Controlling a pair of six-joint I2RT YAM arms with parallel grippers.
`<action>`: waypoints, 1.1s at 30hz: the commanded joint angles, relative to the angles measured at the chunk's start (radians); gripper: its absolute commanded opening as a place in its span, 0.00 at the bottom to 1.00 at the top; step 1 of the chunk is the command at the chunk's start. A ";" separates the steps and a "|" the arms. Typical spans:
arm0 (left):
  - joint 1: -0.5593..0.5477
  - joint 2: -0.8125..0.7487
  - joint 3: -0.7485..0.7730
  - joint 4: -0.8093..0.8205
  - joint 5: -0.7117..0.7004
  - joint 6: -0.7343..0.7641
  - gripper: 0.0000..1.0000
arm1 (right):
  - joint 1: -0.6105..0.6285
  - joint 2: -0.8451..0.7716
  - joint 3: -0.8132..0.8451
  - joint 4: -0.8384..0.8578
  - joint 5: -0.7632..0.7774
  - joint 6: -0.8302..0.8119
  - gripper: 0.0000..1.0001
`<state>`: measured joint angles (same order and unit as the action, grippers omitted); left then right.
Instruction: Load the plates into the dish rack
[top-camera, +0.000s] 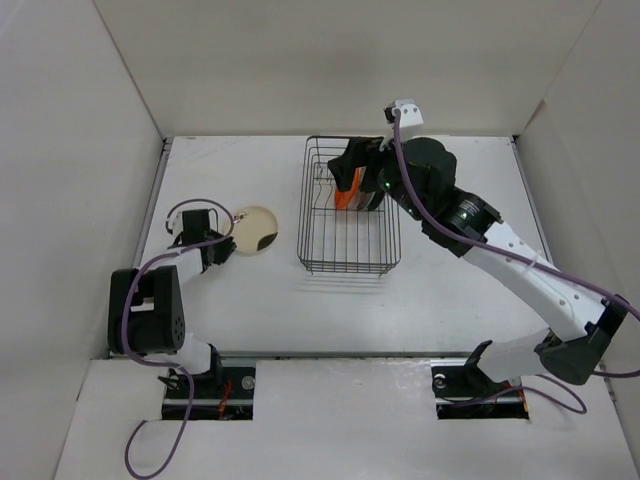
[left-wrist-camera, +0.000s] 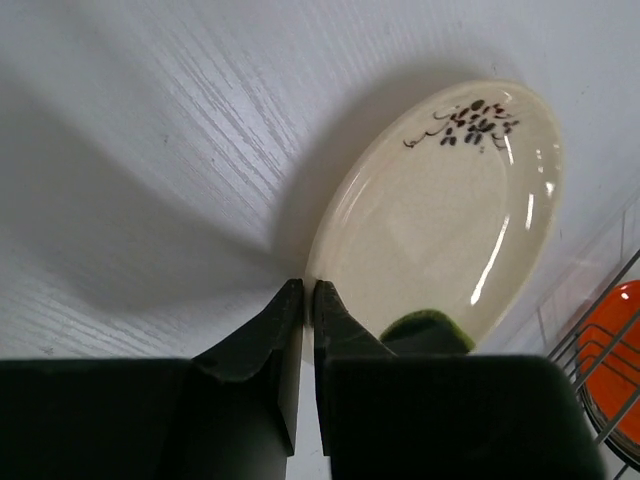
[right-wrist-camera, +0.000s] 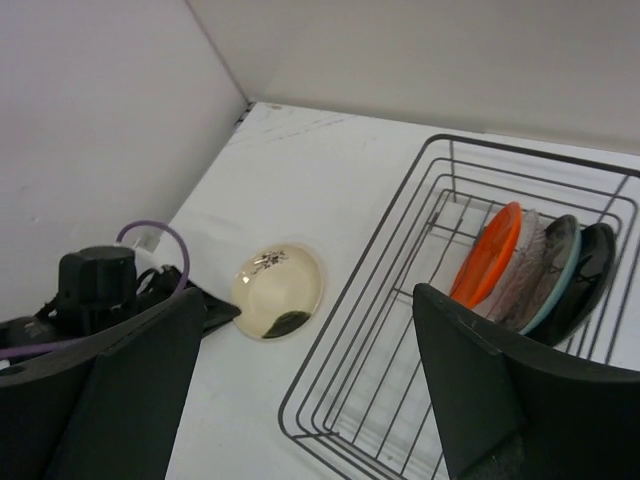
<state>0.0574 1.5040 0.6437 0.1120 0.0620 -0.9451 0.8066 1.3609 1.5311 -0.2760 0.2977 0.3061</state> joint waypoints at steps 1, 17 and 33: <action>-0.025 -0.056 0.004 -0.084 -0.011 0.025 0.00 | -0.041 -0.017 -0.015 0.063 -0.119 0.004 0.89; -0.146 -0.722 0.140 -0.080 0.145 0.269 0.00 | -0.308 0.245 -0.006 0.349 -0.845 -0.029 0.92; -0.176 -0.711 0.168 -0.003 0.277 0.250 0.00 | -0.268 0.402 0.064 0.497 -1.043 0.117 0.92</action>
<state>-0.1123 0.8021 0.7609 0.0128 0.2970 -0.6888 0.5320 1.7737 1.5440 0.1207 -0.6857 0.3996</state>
